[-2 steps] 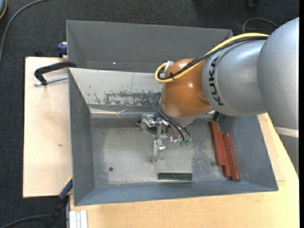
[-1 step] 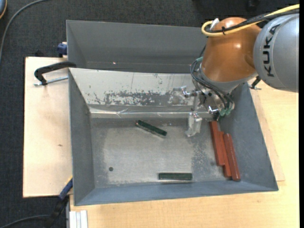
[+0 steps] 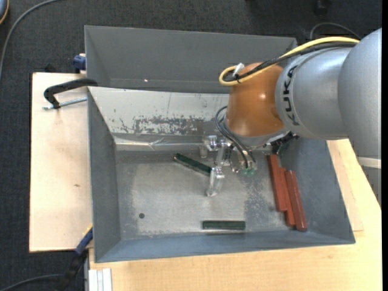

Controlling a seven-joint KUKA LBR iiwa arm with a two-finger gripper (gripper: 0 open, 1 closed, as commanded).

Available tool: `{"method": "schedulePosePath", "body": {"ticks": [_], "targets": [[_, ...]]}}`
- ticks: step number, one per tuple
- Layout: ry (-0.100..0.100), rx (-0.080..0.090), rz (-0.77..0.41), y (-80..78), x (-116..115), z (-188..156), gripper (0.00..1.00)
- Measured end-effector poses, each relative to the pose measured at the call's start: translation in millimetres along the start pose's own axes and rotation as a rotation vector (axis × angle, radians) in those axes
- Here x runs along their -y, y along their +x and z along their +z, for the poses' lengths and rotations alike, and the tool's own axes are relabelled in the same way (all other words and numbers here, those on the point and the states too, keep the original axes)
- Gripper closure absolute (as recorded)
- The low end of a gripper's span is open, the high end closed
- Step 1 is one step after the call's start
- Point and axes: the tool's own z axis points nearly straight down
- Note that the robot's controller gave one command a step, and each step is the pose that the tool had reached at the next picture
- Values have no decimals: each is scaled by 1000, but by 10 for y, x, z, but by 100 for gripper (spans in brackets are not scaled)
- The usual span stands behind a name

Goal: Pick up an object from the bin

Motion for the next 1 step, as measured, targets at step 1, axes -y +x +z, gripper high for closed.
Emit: {"method": "schedulePosePath", "body": {"ticks": [1], "targets": [[0, 6, 2, -18, 13, -32, 100]]}}
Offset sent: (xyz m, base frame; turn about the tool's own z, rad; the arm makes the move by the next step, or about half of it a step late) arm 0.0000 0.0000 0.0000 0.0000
